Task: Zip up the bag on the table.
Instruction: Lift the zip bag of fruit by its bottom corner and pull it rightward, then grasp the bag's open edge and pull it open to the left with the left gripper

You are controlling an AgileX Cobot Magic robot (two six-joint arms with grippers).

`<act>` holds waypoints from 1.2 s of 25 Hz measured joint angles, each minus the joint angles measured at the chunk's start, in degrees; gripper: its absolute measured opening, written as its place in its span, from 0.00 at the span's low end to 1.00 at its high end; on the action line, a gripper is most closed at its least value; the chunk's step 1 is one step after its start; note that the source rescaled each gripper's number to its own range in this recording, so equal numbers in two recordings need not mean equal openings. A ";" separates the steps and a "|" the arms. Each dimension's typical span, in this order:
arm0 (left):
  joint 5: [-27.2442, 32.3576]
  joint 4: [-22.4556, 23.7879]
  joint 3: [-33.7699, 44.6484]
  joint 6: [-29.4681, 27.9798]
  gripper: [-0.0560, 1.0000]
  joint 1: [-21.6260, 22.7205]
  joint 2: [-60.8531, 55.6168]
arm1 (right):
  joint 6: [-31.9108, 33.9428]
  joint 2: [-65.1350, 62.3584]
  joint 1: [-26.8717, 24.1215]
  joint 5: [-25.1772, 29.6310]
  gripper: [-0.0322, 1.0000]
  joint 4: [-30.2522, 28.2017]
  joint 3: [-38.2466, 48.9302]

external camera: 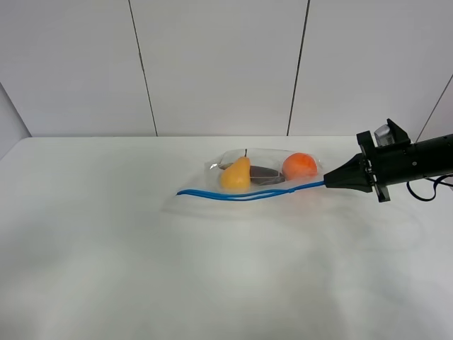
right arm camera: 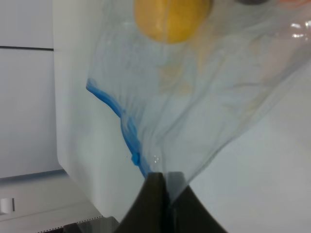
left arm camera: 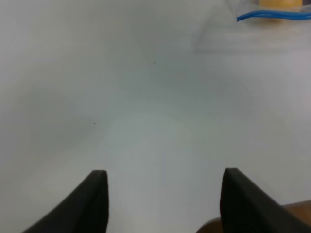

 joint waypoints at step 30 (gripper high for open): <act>-13.16 -0.42 -18.46 5.87 1.00 0.00 36.83 | -0.39 0.00 0.00 0.00 0.03 0.43 0.00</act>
